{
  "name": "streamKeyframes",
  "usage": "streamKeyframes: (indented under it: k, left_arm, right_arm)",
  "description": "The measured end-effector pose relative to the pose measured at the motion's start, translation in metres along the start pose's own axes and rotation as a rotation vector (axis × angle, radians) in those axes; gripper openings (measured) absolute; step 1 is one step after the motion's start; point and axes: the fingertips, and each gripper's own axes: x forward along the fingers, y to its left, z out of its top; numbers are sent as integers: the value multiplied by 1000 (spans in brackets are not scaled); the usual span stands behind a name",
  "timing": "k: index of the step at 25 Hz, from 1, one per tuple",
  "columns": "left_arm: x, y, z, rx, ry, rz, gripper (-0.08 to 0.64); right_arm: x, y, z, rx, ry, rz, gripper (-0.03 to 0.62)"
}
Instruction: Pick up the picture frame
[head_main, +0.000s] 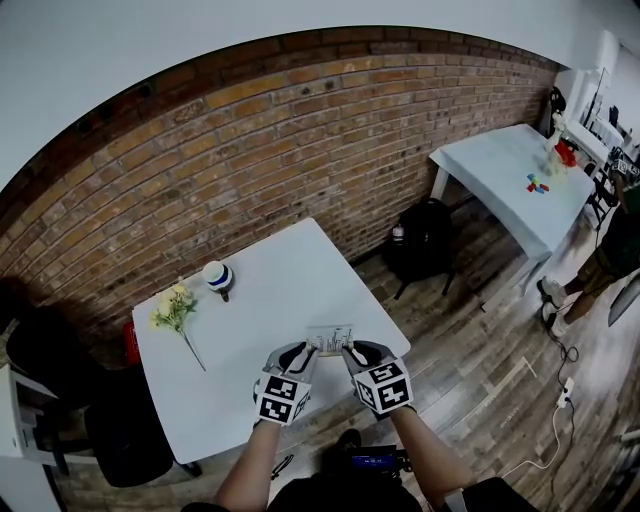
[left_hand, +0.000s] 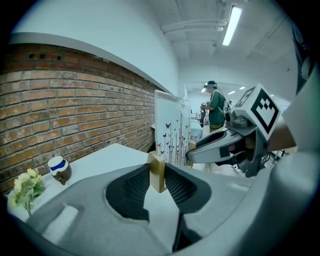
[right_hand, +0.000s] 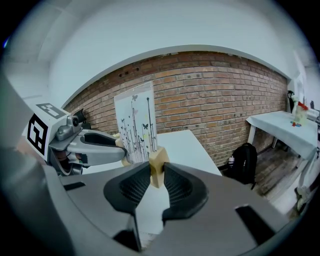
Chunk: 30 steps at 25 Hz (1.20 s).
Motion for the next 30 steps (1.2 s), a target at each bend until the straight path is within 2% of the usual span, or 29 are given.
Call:
streamKeyframes:
  k: [17,30]
  left_arm:
    - [-116,-38,-70,-11,-12,-70,100]
    - [-176,-79,-102,-8,-33,-102,100]
  right_arm:
    - [-58,114,-65,17,15,-60,91]
    - [-108,164,-105,20,2,-95,89]
